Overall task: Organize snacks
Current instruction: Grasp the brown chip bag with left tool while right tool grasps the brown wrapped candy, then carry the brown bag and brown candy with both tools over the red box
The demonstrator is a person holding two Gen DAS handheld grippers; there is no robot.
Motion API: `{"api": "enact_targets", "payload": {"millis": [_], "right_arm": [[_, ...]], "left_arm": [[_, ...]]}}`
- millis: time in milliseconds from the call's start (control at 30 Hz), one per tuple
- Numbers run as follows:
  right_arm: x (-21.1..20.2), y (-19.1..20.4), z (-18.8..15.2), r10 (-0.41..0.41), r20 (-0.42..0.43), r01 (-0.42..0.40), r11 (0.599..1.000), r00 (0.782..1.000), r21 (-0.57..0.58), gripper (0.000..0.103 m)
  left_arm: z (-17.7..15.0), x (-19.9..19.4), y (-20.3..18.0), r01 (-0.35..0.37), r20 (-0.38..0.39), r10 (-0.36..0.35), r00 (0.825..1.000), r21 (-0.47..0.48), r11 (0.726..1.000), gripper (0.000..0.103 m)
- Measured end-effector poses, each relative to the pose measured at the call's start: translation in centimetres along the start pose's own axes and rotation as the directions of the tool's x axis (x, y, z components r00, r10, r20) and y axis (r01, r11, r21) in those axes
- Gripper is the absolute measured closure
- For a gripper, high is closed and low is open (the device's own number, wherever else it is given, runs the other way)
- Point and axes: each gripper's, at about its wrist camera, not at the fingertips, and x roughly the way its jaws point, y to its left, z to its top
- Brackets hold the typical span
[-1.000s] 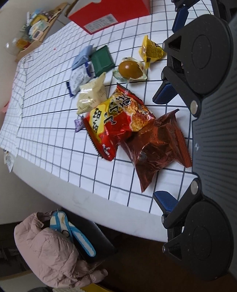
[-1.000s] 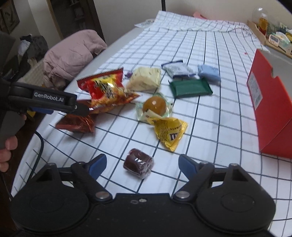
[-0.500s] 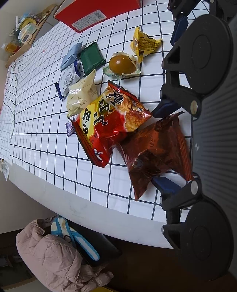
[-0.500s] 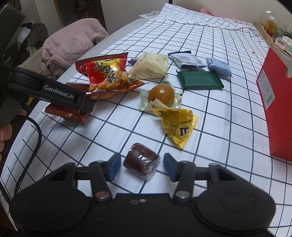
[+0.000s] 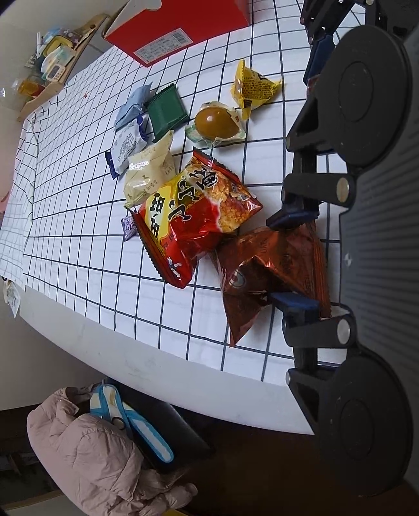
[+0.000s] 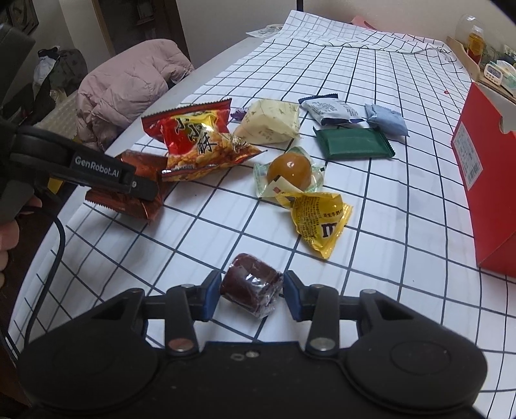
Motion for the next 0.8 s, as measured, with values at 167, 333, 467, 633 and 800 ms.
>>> {"api": "enact_targets", "payload": {"millis": [167,333,467,633,800], "right_arm": [[-1.2,0.0,0.2,0.014,0.015,-0.014,1.0,1.0,0.025,0.063],[-2.8,-0.1,0.3,0.03,0.031,-0.032,0.998,0.999,0.047,0.063],[-4.2,-0.3,0.6,0.042,0.047,-0.045,0.998,0.998,0.055,0.063],[-6.3,-0.8,1.1,0.057,0.074,-0.062,0.996,0.996,0.071,0.063],[-8.6,-1.8,1.6,0.055,0.108,-0.064,0.994,0.993,0.086,0.063]], "left_arm": [[-0.5,-0.9,0.2,0.009,0.005,-0.009,1.0,-0.005,1.0,0.063],[-1.0,-2.7,0.3,0.032,0.011,-0.032,0.999,-0.019,0.999,0.063],[-0.9,-4.5,0.1,0.044,0.024,-0.043,0.999,-0.026,0.999,0.063],[-0.6,-6.7,-0.7,0.073,0.048,-0.072,0.996,-0.022,0.997,0.063],[0.0,-8.8,-2.5,0.108,0.081,-0.108,0.991,0.001,0.994,0.063]]}}
